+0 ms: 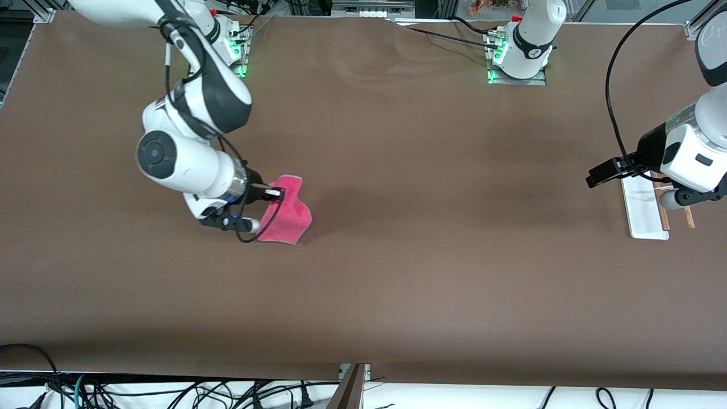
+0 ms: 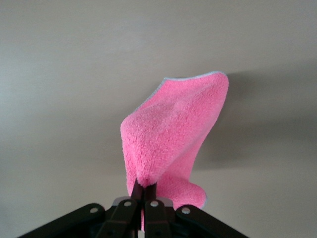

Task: Pass towel and hang on rack
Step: 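Lift the pink towel with the right gripper toward the table middle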

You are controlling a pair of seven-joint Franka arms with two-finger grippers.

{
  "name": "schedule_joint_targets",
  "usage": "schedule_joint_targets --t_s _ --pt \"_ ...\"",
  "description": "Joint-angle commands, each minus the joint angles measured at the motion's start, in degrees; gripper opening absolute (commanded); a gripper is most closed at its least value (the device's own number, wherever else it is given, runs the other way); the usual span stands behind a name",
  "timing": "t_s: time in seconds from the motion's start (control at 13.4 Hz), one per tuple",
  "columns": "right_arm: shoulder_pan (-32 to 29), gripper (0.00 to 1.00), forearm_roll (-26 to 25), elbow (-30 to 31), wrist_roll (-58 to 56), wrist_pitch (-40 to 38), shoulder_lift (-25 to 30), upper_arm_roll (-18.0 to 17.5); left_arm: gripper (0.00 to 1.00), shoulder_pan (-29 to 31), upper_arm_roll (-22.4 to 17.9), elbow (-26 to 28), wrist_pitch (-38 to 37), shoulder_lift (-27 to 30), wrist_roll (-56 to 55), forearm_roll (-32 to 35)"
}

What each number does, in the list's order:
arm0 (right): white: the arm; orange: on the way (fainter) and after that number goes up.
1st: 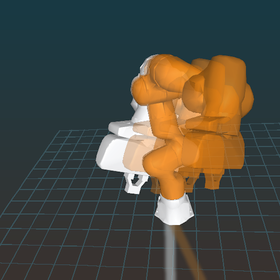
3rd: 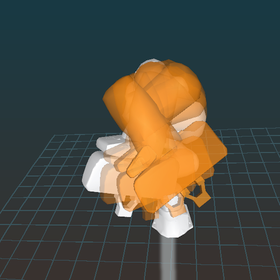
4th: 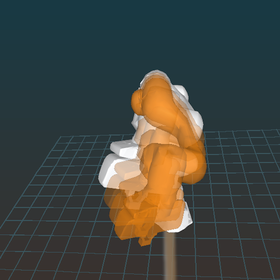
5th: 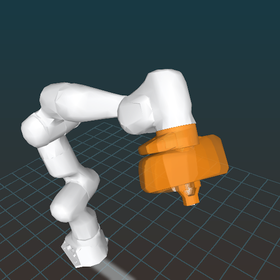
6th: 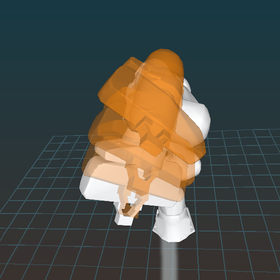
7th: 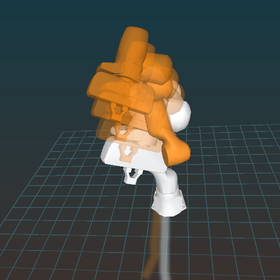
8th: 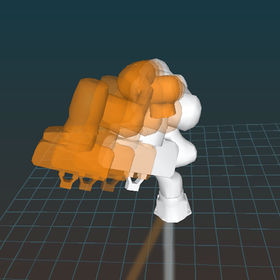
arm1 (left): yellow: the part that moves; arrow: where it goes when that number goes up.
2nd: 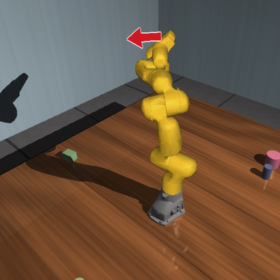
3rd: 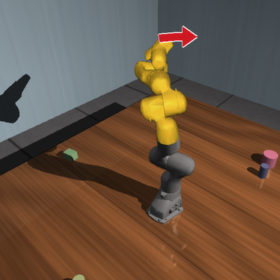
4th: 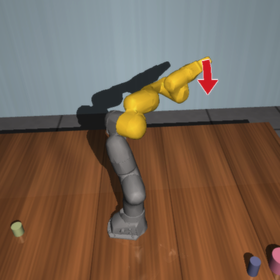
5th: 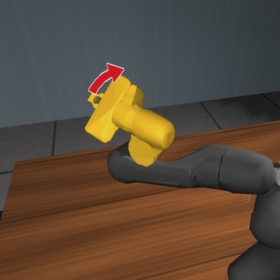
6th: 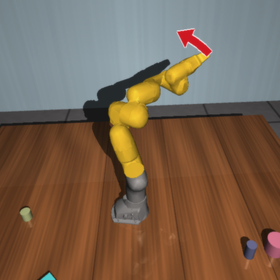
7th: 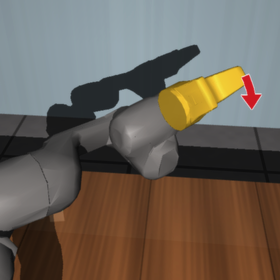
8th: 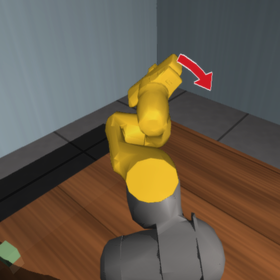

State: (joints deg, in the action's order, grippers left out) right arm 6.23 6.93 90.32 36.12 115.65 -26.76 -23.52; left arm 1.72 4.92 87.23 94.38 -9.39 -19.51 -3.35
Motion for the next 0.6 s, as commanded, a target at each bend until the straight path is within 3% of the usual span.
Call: schedule_joint_targets --t_s 0.0,0.15,0.52 --pt "4.56 0.0 0.1 -6.02 4.3 -0.25 -2.94 -0.13 1.0 -0.23 1.41 -4.17 -2.17 -0.72 -2.54 -1.39" --pt "7.38 0.0 -0.16 -8.14 4.31 -0.34 -3.29 0.14 1.0 -0.49 1.41 -3.83 -2.36 -0.63 -2.29 -4.89" --pt "13.62 0.0 -0.07 -11.75 4.75 1.76 -4.08 0.14 1.0 -3.05 2.73 -4.53 -8.3 -2.21 -2.02 0.45"
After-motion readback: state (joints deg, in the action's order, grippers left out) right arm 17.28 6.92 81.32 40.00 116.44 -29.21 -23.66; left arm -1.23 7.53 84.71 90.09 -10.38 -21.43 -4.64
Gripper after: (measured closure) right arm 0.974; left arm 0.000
